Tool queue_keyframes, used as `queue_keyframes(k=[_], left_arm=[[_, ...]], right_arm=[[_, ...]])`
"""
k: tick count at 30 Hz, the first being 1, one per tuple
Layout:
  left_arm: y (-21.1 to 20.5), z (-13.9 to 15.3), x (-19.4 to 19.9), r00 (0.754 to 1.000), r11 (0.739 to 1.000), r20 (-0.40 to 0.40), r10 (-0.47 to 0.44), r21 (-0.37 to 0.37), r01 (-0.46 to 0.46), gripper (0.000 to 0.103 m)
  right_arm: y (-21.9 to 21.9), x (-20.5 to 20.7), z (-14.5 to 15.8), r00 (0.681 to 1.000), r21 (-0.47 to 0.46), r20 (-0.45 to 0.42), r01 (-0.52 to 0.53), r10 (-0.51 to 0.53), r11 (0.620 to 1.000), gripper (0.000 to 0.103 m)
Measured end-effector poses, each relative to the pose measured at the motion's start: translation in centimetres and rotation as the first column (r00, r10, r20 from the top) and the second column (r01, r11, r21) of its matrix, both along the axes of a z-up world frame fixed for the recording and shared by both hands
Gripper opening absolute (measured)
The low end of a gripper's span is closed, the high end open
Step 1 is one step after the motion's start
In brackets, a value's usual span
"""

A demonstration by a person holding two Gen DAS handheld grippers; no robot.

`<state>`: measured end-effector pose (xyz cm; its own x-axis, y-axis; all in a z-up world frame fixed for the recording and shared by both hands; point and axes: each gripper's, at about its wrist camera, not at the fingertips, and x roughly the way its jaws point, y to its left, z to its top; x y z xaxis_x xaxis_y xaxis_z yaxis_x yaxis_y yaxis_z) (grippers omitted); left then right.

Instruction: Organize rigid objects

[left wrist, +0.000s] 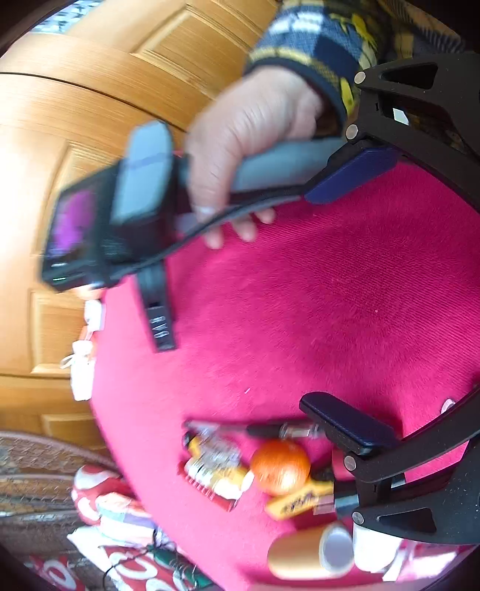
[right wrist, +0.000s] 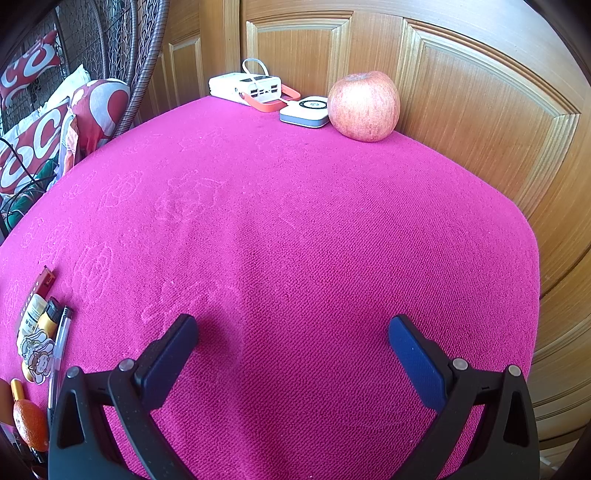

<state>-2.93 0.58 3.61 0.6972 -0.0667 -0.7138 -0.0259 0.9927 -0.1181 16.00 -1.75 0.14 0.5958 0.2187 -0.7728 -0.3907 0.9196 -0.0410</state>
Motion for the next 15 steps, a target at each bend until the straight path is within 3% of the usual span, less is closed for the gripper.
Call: queue_keyframes(k=[4, 6, 11, 15], left_arm=[[2.7, 4.9, -4.8, 0.978, 0.994, 0.179, 0.109, -0.041, -0.103, 0.103], [4.7, 6.2, -7.0, 0.959, 0.983, 0.214, 0.186, -0.053, -0.178, 0.103], [10.4, 5.4, -11.0, 0.916, 0.927, 0.144, 0.374, -0.048, -0.371, 0.103], [11.5, 3.4, -12.0, 0.92, 0.925, 0.101, 0.378, -0.015, -0.379, 0.099]], right_arm=[[0.0, 0.0, 0.0, 1.0, 0.0, 0.0, 0.0, 0.0, 1.0, 0.103], [0.0, 0.0, 0.0, 1.0, 0.0, 0.0, 0.0, 0.0, 1.0, 0.103], [0.0, 0.0, 0.0, 1.0, 0.0, 0.0, 0.0, 0.0, 1.0, 0.103], [0.0, 0.0, 0.0, 1.0, 0.0, 0.0, 0.0, 0.0, 1.0, 0.103]])
